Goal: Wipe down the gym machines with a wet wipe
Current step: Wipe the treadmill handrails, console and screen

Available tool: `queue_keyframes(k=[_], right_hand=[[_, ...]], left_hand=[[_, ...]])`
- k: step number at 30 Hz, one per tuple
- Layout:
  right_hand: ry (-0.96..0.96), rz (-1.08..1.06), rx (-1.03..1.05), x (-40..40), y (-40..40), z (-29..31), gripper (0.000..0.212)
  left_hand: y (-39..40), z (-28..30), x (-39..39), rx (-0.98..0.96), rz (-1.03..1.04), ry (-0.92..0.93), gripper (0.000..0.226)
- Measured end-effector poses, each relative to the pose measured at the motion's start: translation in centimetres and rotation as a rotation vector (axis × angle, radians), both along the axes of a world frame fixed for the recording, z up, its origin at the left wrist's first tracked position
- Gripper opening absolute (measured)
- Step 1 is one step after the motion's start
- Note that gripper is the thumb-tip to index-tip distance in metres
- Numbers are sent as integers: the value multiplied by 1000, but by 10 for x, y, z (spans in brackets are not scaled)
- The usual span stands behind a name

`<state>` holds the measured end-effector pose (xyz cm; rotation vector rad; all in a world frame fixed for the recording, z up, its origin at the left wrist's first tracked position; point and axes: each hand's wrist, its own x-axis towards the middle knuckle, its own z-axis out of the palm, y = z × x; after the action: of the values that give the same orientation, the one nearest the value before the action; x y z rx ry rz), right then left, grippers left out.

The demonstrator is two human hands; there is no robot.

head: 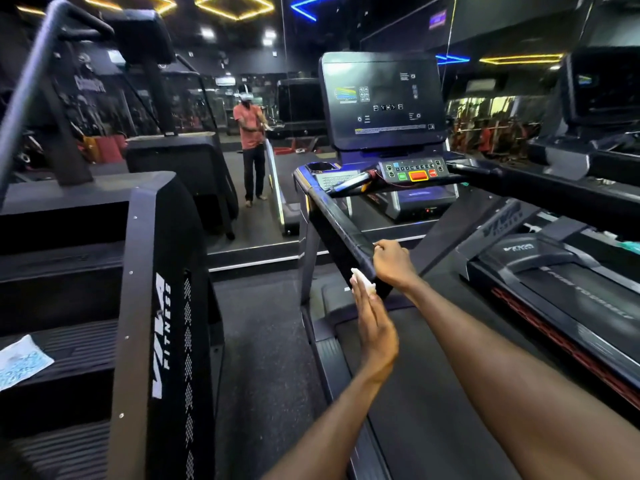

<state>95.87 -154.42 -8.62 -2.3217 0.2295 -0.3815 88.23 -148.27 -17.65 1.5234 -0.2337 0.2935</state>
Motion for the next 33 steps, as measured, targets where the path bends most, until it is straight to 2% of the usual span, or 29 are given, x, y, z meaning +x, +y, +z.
queue_keyframes(k=[2,4,6,8,10,12,13,16,18,20,22,25,29,33], right_hand=[[-3,8,16,-3,-1,-3,33],[-25,8,37,-11,-2,-5,32],[-124,-58,69,-25,-2,-8,24],[-269,-189,143,-41,0,-12,15],[-321,-182,389,-57,1,-13,18],[-265,-47,695,-71,2,-14,23],[-238,5,797,-77,2,-16,21],[-271,-39,1011,-91,-1,-14,10],[-355,-129,1094,-90,-9,-17,9],[-404,-231,1064,-89,-16,-22,10],[-436,-307,931,-91,-11,-27,11],[-445,-318,781,-90,16,-28,14],[-452,-289,737,-70,52,-44,14],[-450,-306,883,-71,74,-59,16]], left_hand=[[6,5,-2,7,0,28,46],[11,13,-11,7,1,-26,46],[18,24,-19,21,59,-103,40],[26,37,-18,-2,168,-128,25],[33,50,-11,100,188,-178,15],[37,54,-1,260,74,-250,22],[38,55,3,282,15,-258,25],[37,56,9,229,-113,-214,29],[40,60,11,173,-112,-173,29],[48,65,21,84,-47,-136,25],[58,69,36,62,7,-124,24],[67,74,57,202,46,-156,24],[74,74,78,433,27,-229,27],[86,71,97,590,-33,-298,30]])
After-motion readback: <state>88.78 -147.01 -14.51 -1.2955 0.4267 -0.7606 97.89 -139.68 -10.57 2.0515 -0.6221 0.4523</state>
